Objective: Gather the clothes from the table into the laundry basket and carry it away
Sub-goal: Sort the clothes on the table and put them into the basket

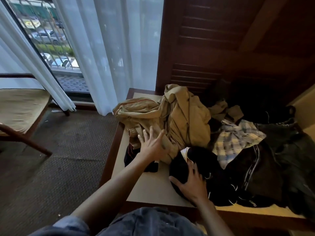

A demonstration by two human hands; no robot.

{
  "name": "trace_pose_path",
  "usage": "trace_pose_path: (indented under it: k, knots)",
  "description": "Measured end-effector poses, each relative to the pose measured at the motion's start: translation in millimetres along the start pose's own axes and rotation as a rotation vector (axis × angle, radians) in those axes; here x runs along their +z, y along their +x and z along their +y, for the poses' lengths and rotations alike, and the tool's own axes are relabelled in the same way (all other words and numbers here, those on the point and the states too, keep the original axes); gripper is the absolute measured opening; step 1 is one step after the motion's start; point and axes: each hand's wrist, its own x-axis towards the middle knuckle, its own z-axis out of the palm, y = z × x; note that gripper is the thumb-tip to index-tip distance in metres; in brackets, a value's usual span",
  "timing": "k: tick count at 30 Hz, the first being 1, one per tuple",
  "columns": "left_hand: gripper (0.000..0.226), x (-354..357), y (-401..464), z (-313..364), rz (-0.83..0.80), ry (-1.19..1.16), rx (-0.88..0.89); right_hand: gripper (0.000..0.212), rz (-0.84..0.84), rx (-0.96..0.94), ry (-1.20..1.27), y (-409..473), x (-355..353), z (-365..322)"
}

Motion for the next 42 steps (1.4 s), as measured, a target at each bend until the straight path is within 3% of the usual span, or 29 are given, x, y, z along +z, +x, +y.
trace_pose_path:
  k: [3, 5, 8, 11, 14, 17, 20, 22, 25, 27, 30, 32, 34, 36, 38, 40, 42]
  knots:
    - [0.09, 30.2, 7.7, -21.3, -0.07, 0.059, 0.01, 0.104, 0.047, 0.002, -0.056, 2.3, -8.1, -5.1]
    - [0.062, 44.5, 3.4, -31.8, 0.036, 0.038, 0.103, 0.101, -0.013, 0.004, 0.007, 6.2, -16.1, -9.6]
    - [0.028, 38.5, -8.9, -37.5, 0.163, -0.24, 0.263, 0.109, -0.2, 0.0, 0.194, 21.3, -59.2, -15.3]
    - [0.03, 9.1, -29.5, -34.0, 0.234, -0.5, 0.307, 0.11, -0.332, -0.073, 0.098, 37.3, -121.2, -23.2]
    - [0.019, -26.1, -51.9, -27.5, 0.405, -0.601, 0.305, 0.109, -0.205, -0.028, 0.144, 58.2, -172.1, -45.4]
    - [0.017, -64.7, -71.3, -30.7, 0.433, -0.741, 0.298, 0.132, 0.13, -0.068, 0.207, 96.0, -189.2, -77.5]
    - [0.02, -91.7, -90.4, -26.9, 0.369, -0.802, 0.322, 0.146, 0.124, -0.032, 0.347, 132.1, -164.6, -101.6]
    - [0.039, -94.6, -96.5, -23.9, 0.388, -0.735, 0.243, 0.123, 0.084, -0.03, 0.412, 136.1, -138.1, -115.3]
    - [0.066, -82.5, -79.7, -36.1, 0.465, -0.684, 0.145, 0.052, 0.034, -0.196, 0.405, 135.5, -97.2, -122.1]
    - [0.084, -67.4, -53.0, -62.4, 0.488, -0.5, 0.003, 0.043, 0.005, -0.232, 0.39, 134.1, -80.3, -118.7]
    - [0.095, -36.8, -22.8, -103.0, 0.161, -0.207, -0.277, 0.022, -0.001, -0.267, 0.547, 115.8, -84.0, -117.5]
    - [0.081, -23.5, -16.6, -110.8, 0.036, -0.23, -0.275, 0.025, 0.01, -0.313, 0.641, 94.9, -98.2, -121.9]
    - [0.069, -25.8, -17.3, -101.9, 0.048, -0.381, -0.202, 0.017, -0.032, -0.371, 0.64, 69.5, -101.9, -131.3]
    - [0.049, -33.9, -19.0, -93.4, 0.058, -0.697, -0.143, 0.044, -0.081, -0.481, 0.461, 48.9, -78.3, -137.1]
    - [0.042, -40.0, -17.0, -102.8, 0.019, -0.954, -0.116, 0.074, -0.028, -0.615, 0.082, 35.4, -34.1, -134.3]
    - [0.047, -55.3, -19.4, -119.7, -0.044, -0.992, -0.128, 0.072, 0.035, -0.739, -0.205, 32.9, 6.0, -120.7]
    - [0.053, -70.8, -20.1, -126.1, -0.049, -0.826, -0.127, 0.065, 0.037, -0.837, -0.364, 38.8, 25.9, -105.5]
